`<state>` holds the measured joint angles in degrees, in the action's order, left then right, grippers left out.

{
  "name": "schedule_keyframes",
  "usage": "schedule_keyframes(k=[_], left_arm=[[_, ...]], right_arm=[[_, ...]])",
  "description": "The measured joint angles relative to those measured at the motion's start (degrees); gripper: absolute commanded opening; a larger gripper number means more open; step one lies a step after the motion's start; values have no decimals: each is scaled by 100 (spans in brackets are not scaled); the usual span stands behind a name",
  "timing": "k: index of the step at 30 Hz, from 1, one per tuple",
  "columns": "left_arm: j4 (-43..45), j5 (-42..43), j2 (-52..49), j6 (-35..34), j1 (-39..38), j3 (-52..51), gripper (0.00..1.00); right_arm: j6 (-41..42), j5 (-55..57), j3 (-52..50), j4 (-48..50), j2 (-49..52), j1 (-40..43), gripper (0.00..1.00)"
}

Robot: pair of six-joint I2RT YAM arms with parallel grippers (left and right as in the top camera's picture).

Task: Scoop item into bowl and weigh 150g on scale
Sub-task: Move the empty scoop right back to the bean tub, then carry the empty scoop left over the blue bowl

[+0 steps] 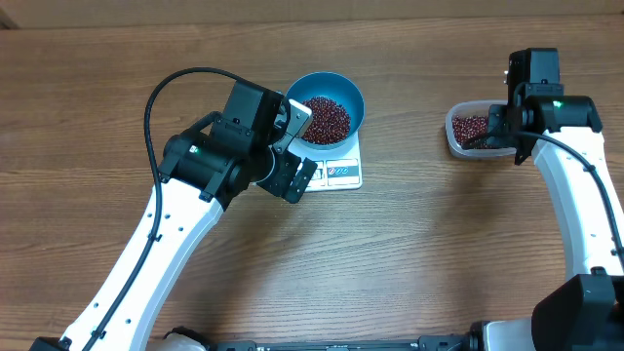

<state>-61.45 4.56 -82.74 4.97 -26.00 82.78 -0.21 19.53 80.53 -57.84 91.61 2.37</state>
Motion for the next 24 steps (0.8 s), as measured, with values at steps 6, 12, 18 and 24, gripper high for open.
schedule_keyframes(k=[6, 12, 18, 24], left_arm=[[0, 0, 0, 0, 0, 0, 100], [0, 0, 0, 0, 0, 0, 100], [0, 0, 0, 0, 0, 0, 100], [-2, 0, 0, 0, 0, 0, 100]], right_arm=[[-50, -216, 0, 55, 0, -39, 4], [-157, -1091, 13, 560, 0, -404, 4], [-435, -1963, 378, 992, 0, -979, 4], [-835, -2999, 542, 1519, 0, -1502, 4]])
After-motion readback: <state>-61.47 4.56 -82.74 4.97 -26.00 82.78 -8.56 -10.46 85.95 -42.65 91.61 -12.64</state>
